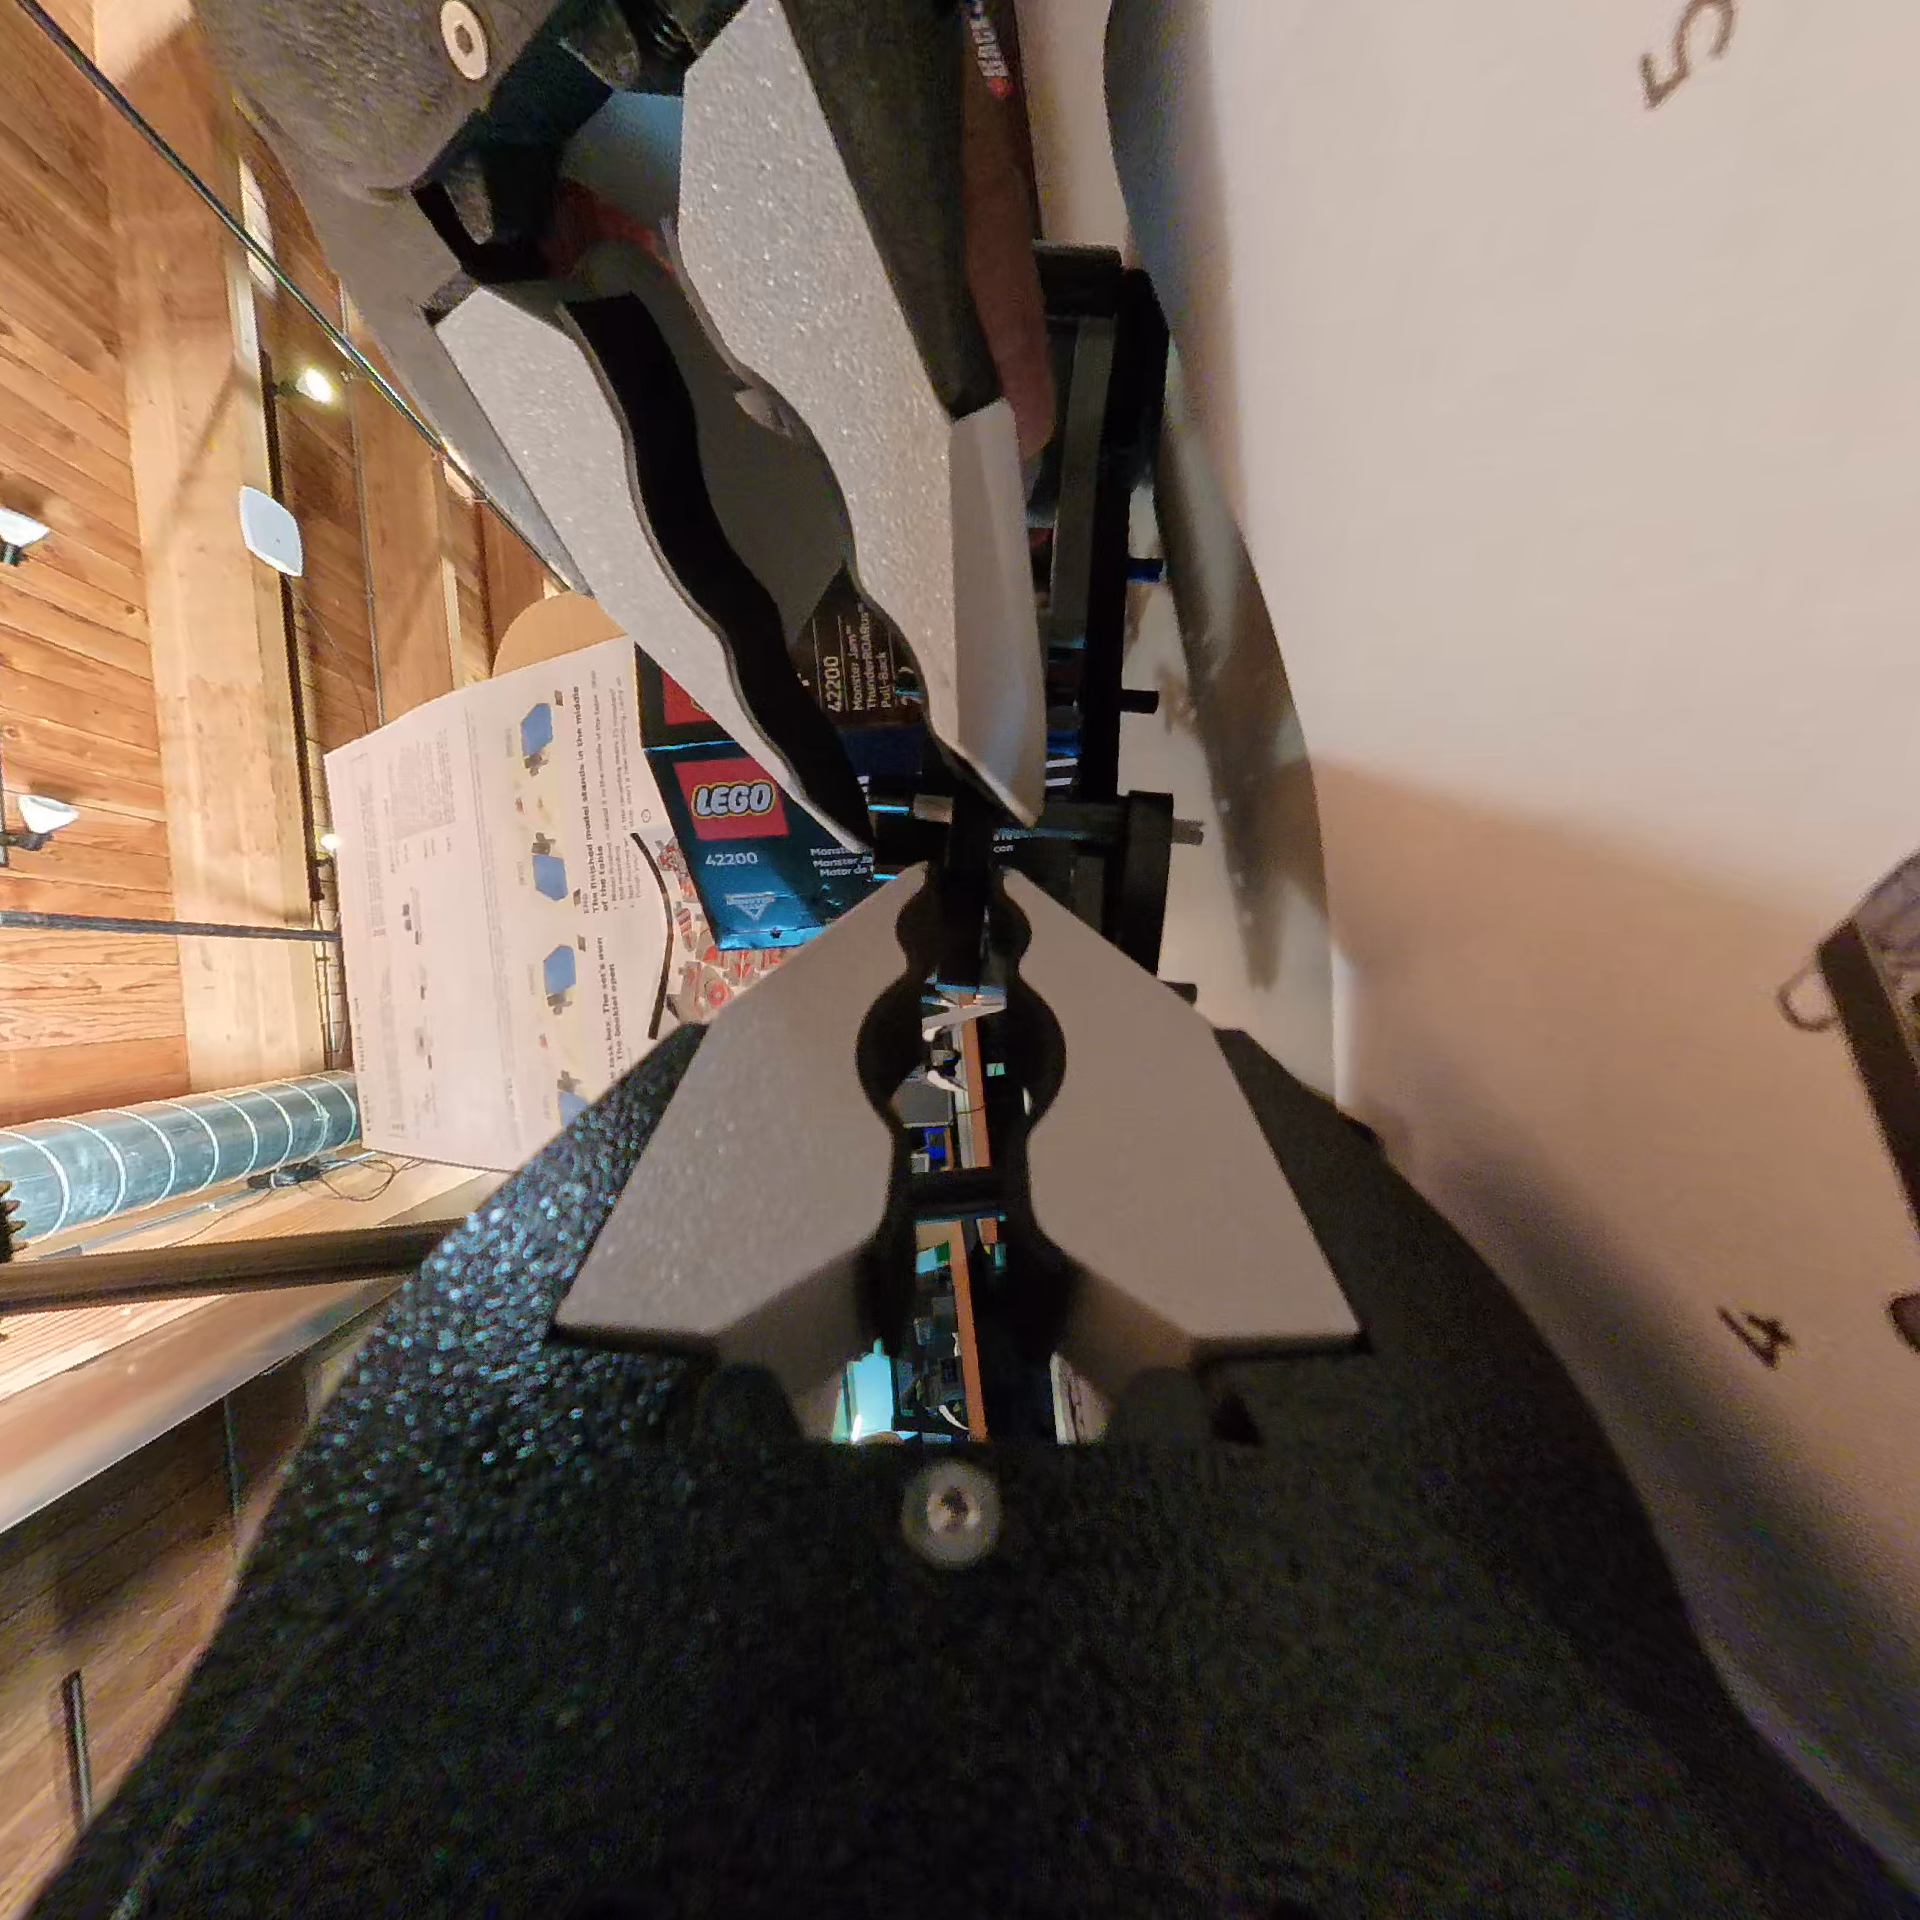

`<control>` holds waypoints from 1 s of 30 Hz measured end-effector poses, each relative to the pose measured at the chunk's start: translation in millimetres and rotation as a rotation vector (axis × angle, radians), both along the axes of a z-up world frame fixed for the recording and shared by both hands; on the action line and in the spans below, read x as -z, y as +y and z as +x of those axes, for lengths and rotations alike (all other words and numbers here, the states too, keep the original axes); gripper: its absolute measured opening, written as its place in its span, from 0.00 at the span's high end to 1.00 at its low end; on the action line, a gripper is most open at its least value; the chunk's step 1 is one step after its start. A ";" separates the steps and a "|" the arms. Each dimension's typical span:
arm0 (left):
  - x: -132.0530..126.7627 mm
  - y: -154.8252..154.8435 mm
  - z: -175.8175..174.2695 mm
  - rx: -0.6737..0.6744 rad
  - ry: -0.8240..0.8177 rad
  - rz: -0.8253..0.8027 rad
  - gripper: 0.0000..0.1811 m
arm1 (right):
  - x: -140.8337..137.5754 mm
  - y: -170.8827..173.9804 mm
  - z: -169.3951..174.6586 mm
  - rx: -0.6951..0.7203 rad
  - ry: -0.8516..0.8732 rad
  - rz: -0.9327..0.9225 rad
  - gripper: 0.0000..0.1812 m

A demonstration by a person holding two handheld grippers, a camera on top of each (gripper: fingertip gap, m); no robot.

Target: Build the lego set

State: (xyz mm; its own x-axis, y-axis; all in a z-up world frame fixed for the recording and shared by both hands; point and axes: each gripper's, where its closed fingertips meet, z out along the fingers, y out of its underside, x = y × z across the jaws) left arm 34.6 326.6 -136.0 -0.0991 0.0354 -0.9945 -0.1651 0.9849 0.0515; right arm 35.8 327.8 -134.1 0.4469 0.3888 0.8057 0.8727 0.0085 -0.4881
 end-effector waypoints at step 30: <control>-8.6 5.5 2.0 -0.046 -0.048 0.054 0.97 | -5.4 7.7 3.5 0.071 -0.174 0.123 0.82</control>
State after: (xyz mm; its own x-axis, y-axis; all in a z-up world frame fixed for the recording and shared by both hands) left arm 36.6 332.1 -127.4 -0.0542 0.0857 -0.9948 -0.2132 0.9723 0.0954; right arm 39.3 335.5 -128.7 0.3202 0.2550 0.9124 0.9441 -0.0059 -0.3296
